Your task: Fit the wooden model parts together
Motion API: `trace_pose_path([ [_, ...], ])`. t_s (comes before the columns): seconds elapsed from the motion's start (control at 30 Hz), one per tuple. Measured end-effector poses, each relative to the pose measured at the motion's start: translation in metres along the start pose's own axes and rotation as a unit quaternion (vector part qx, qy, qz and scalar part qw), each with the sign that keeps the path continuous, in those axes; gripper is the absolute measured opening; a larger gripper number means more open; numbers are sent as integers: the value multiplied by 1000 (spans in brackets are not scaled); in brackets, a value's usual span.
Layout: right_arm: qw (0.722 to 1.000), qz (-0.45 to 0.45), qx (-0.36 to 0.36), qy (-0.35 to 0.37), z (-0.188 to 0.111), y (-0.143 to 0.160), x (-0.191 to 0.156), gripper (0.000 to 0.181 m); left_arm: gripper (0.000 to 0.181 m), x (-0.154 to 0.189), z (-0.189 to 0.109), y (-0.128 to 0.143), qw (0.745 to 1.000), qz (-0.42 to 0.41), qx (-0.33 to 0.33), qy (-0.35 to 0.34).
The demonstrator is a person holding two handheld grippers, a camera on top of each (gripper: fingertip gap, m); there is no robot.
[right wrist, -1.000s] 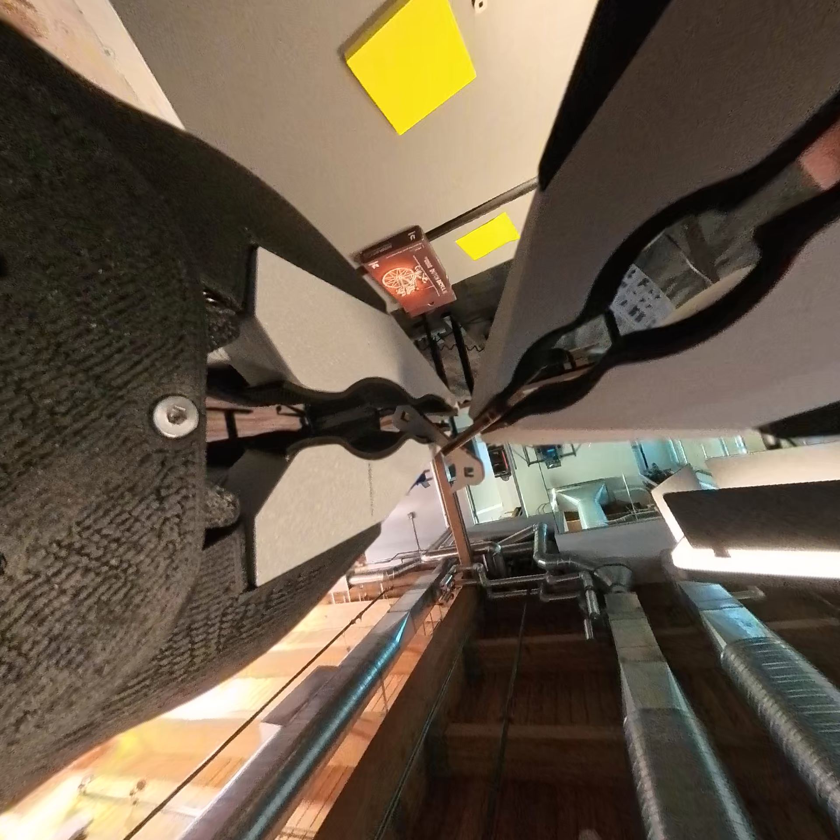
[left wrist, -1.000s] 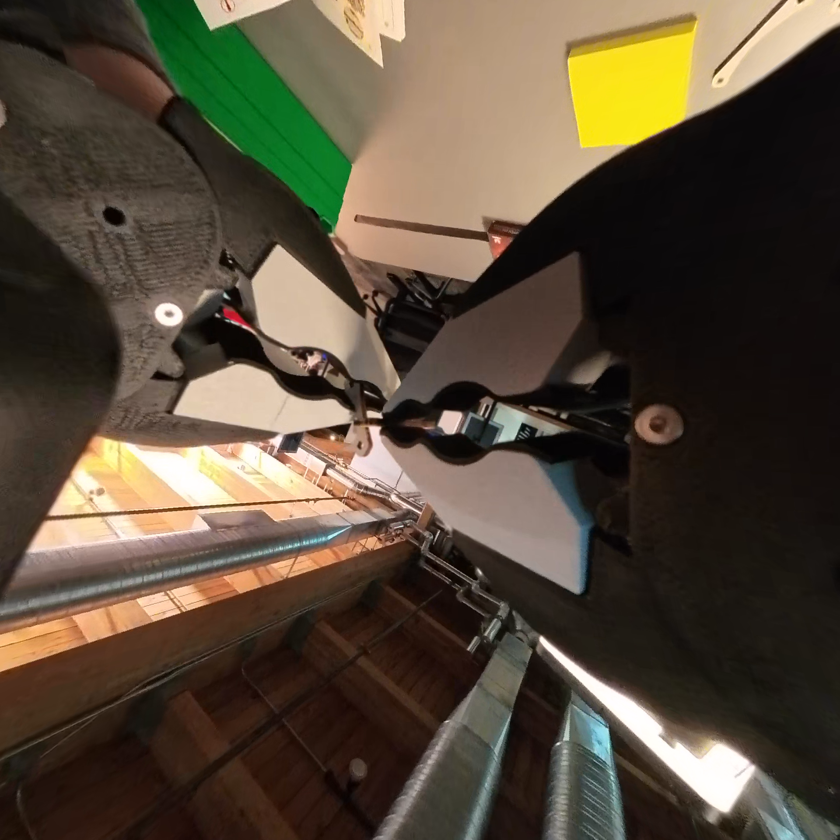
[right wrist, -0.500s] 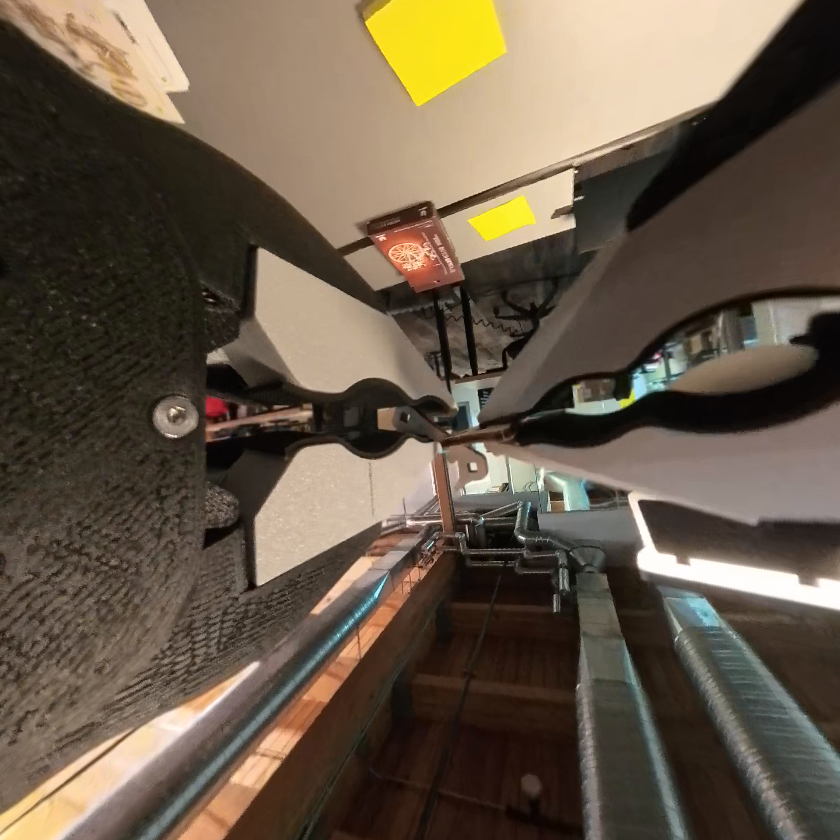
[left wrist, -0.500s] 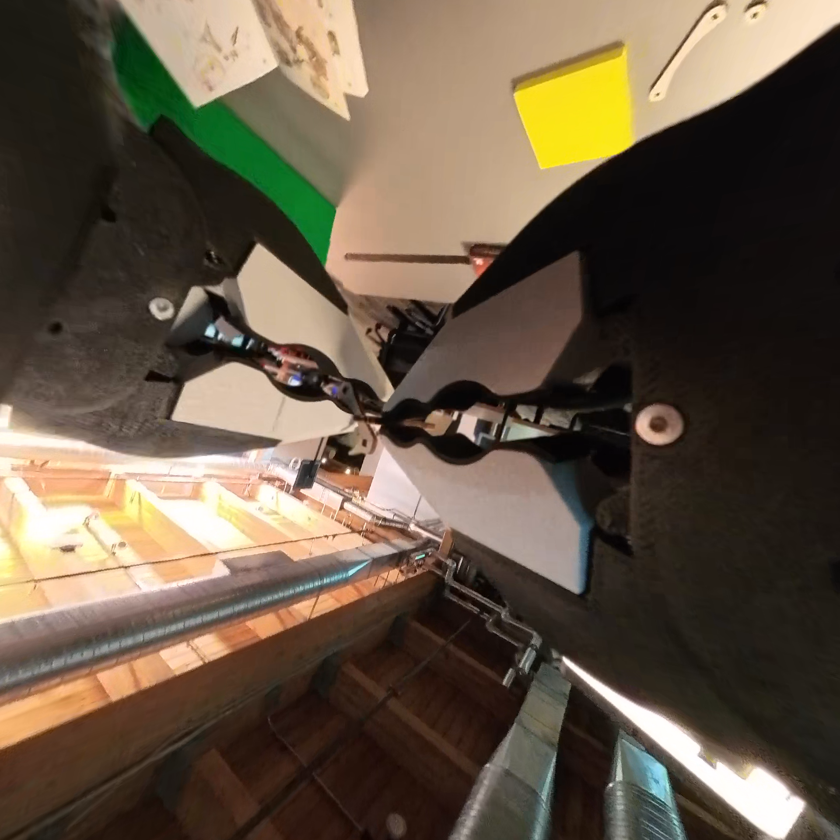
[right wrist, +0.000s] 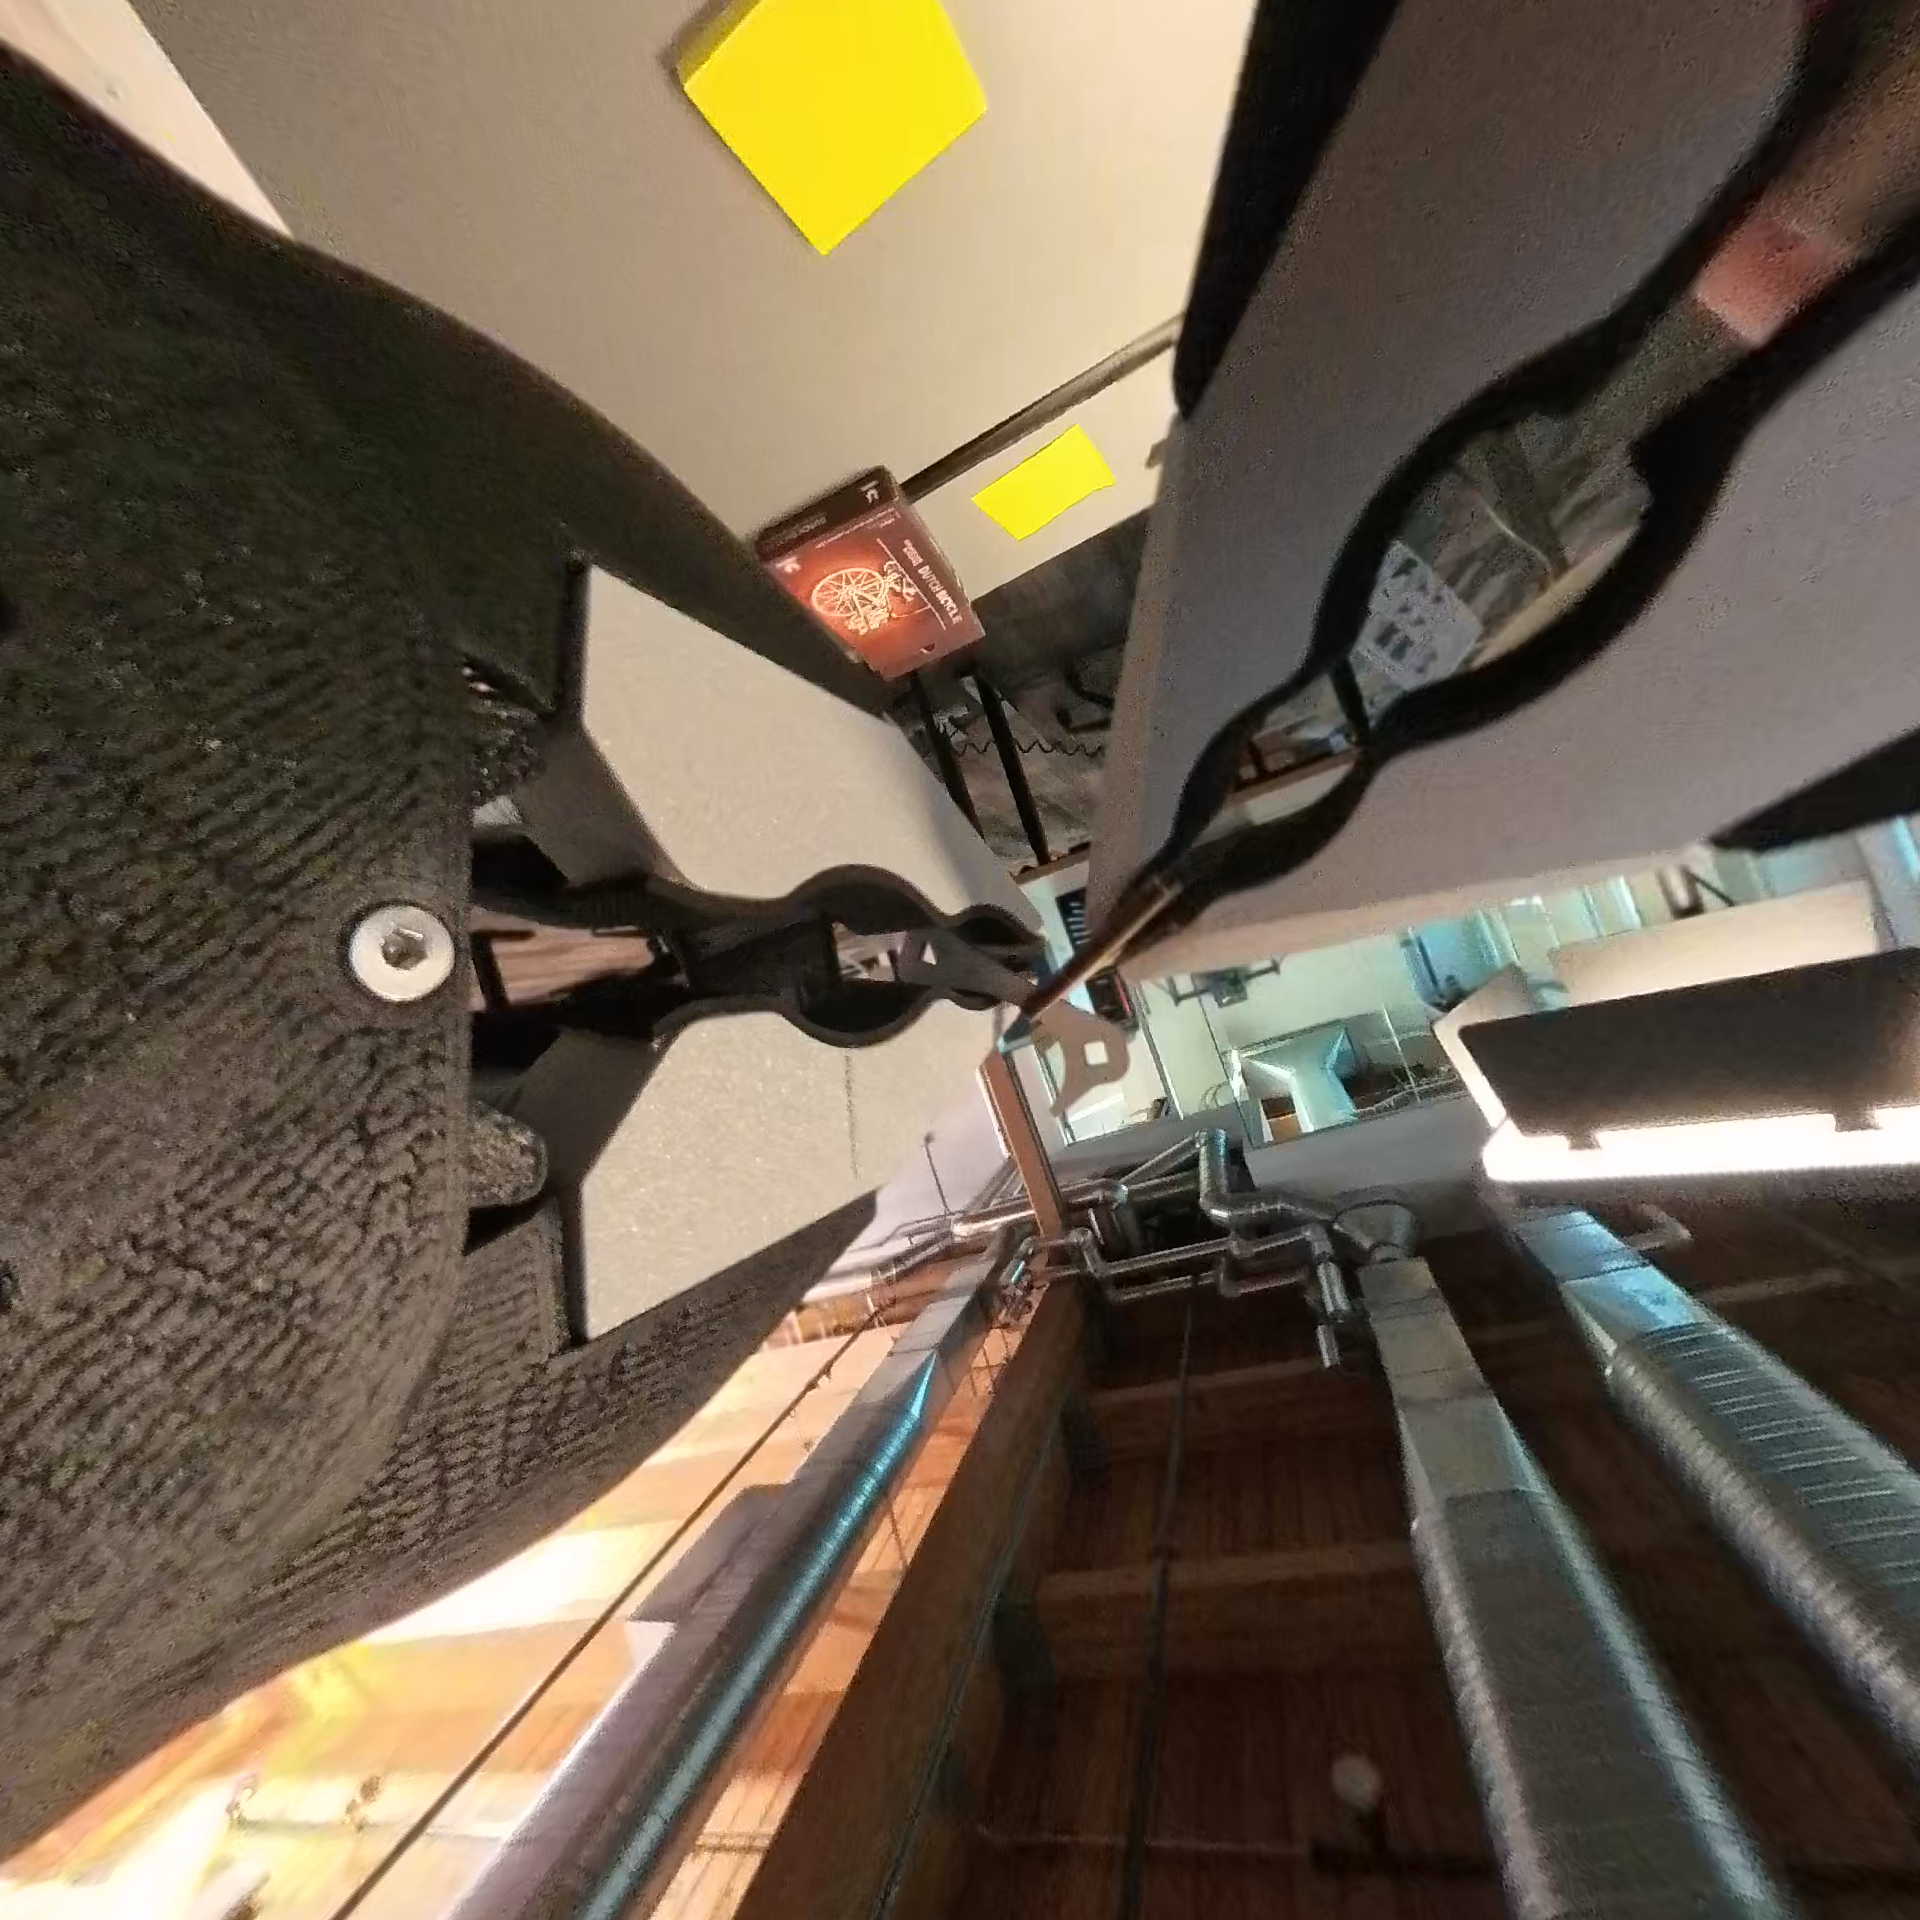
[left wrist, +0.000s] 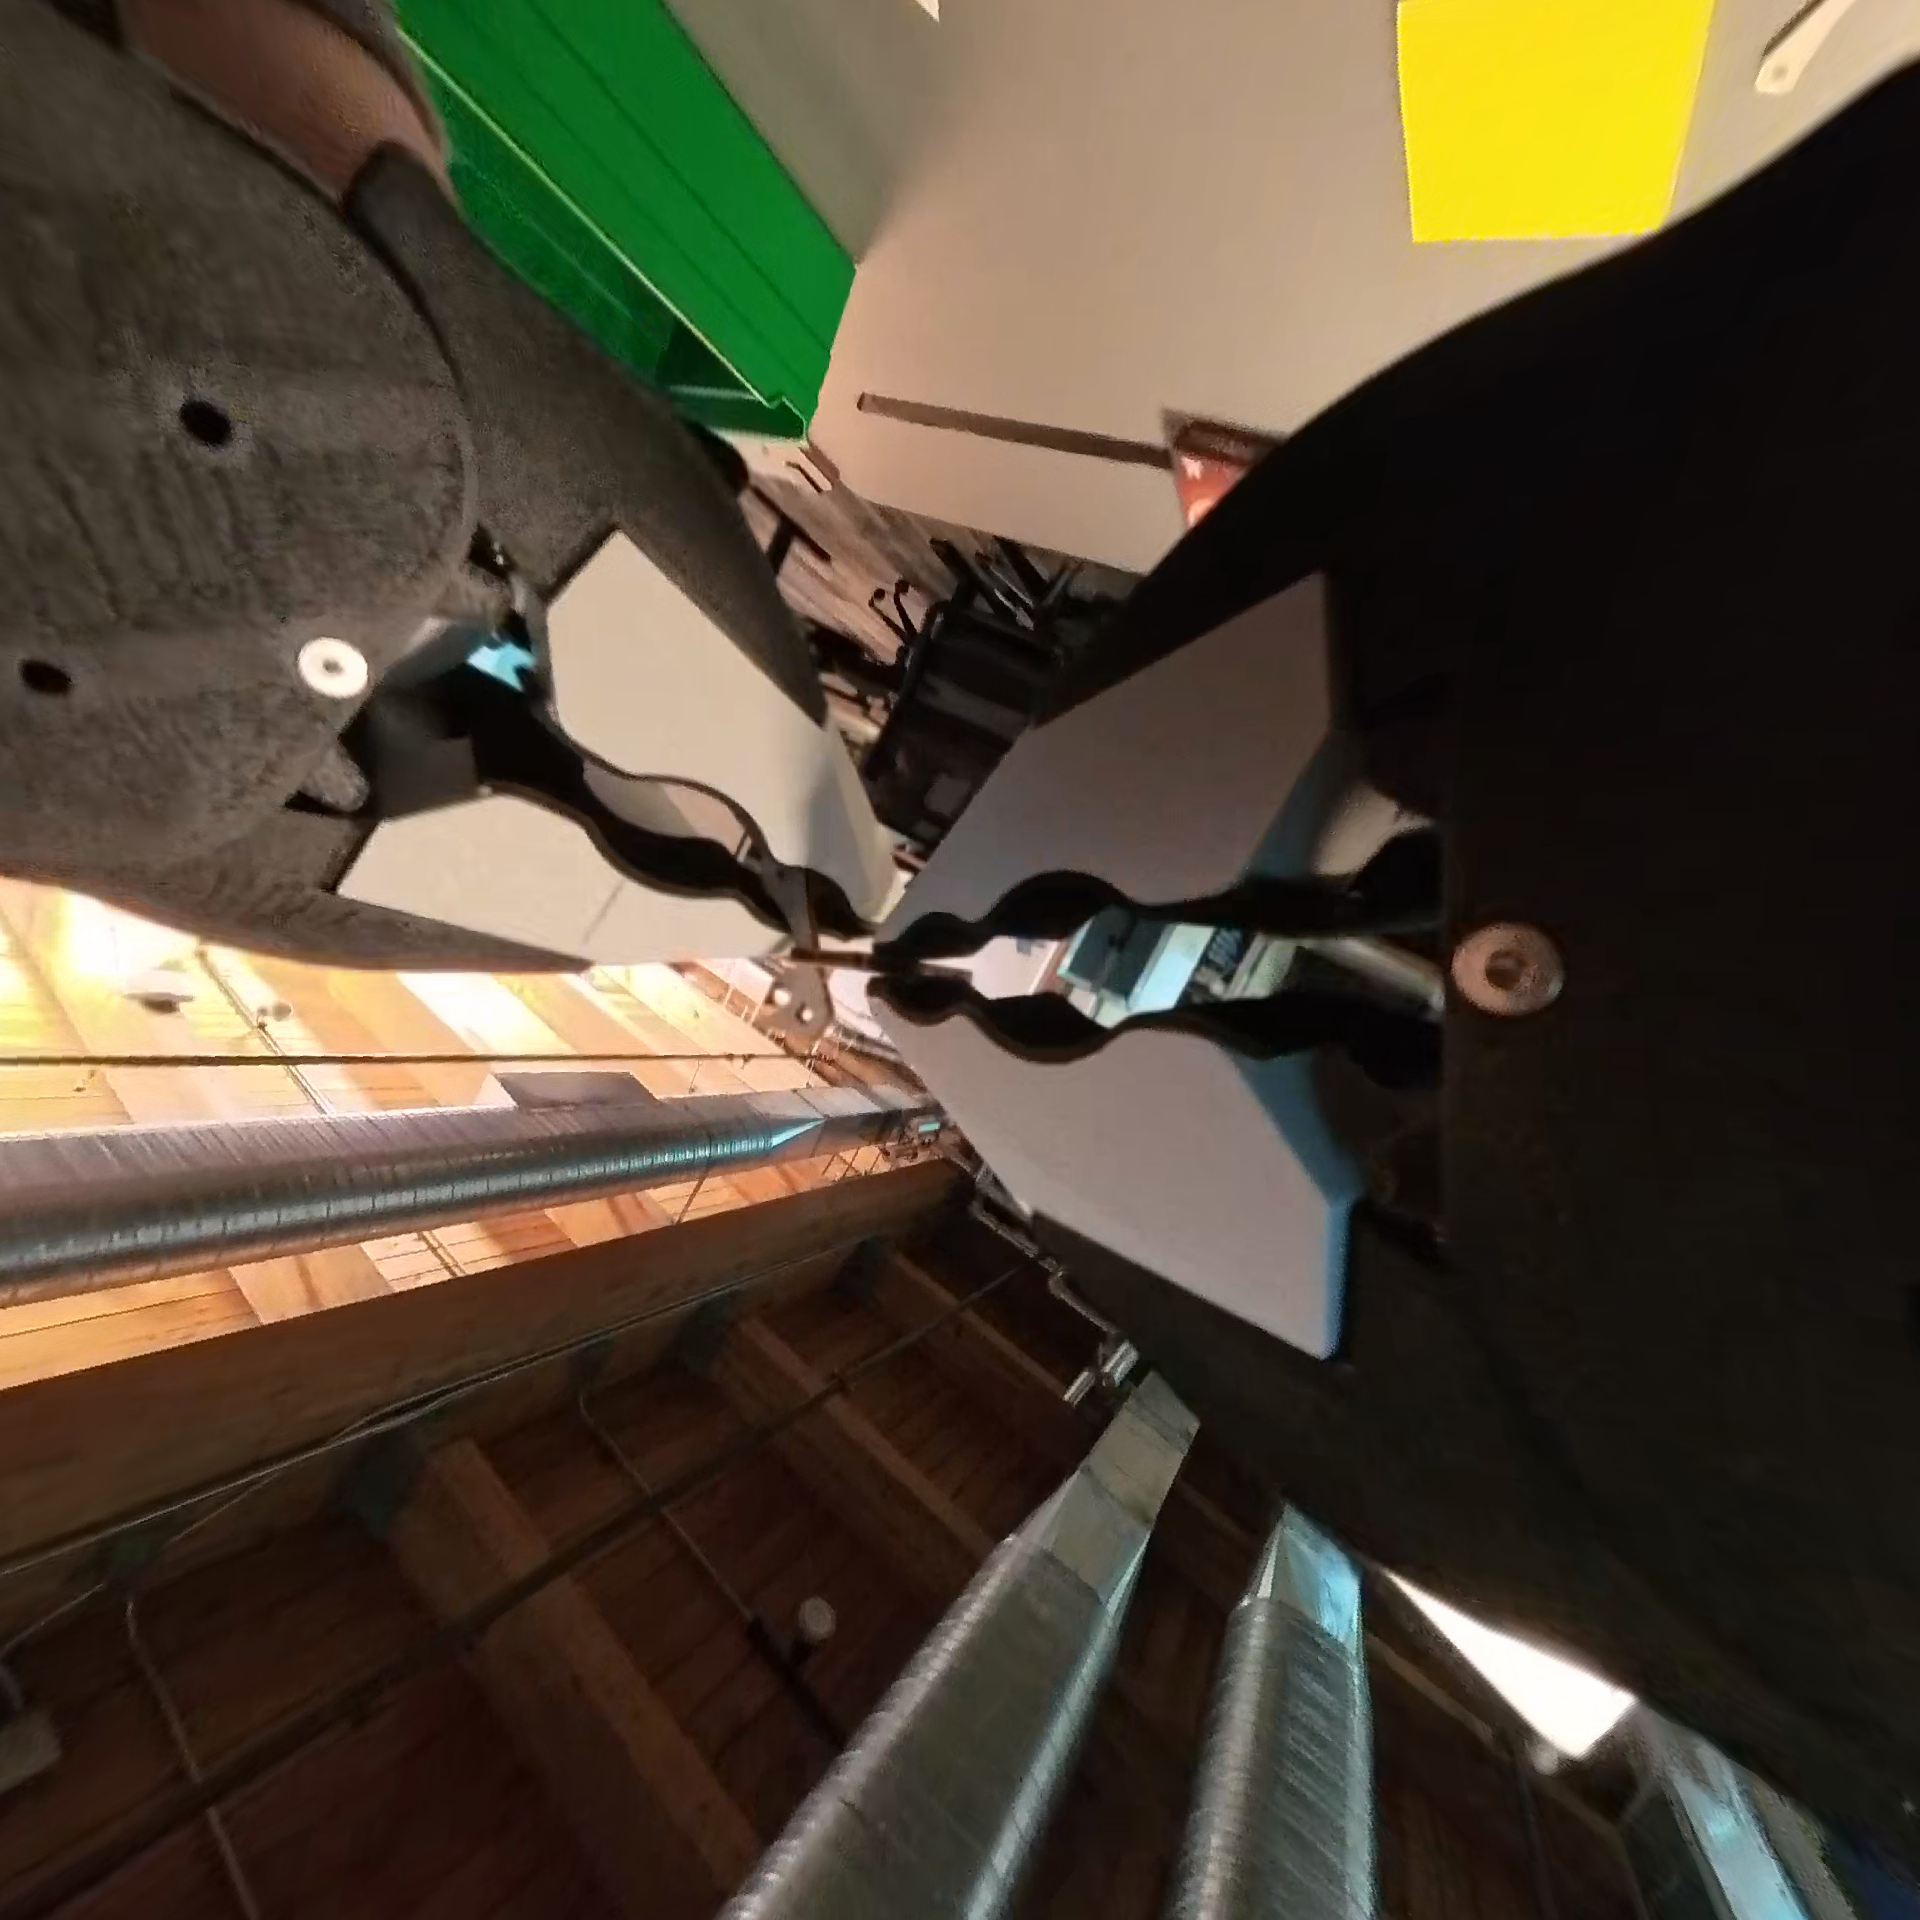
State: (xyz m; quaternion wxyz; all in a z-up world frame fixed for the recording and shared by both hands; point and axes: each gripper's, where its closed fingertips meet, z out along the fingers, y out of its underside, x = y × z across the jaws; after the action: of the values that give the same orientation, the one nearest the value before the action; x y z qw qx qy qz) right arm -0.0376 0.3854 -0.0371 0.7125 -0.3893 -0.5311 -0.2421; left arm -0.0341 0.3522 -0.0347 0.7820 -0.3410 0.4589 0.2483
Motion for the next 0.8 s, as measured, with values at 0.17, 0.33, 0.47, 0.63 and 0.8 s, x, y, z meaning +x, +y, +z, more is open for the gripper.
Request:
trace_pose_path([
  [0.17, 1000, 23, 9, 6, 2, -4, 2, 0, 1, -4, -2, -1, 999, 28, -1, -22],
  [0.33, 998, 46, 36, 2, -2, -12, 4, 0, 2, -8, -6, -6, 999, 24, 28, -35],
  [0.47, 997, 61, 47, -7, -3, -15, 4, 0, 2, -9, -8, -9, 998, 37, 34, -39],
  [0.63, 996, 75, 51, -17, -2, -16, 2, 0, 1, -8, -8, -7, 999, 40, 24, -26],
  [0.8, 996, 86, 30, -10, 10, -14, -4, 0, 1, -7, -7, 7, 999, 46, 5, -14],
])
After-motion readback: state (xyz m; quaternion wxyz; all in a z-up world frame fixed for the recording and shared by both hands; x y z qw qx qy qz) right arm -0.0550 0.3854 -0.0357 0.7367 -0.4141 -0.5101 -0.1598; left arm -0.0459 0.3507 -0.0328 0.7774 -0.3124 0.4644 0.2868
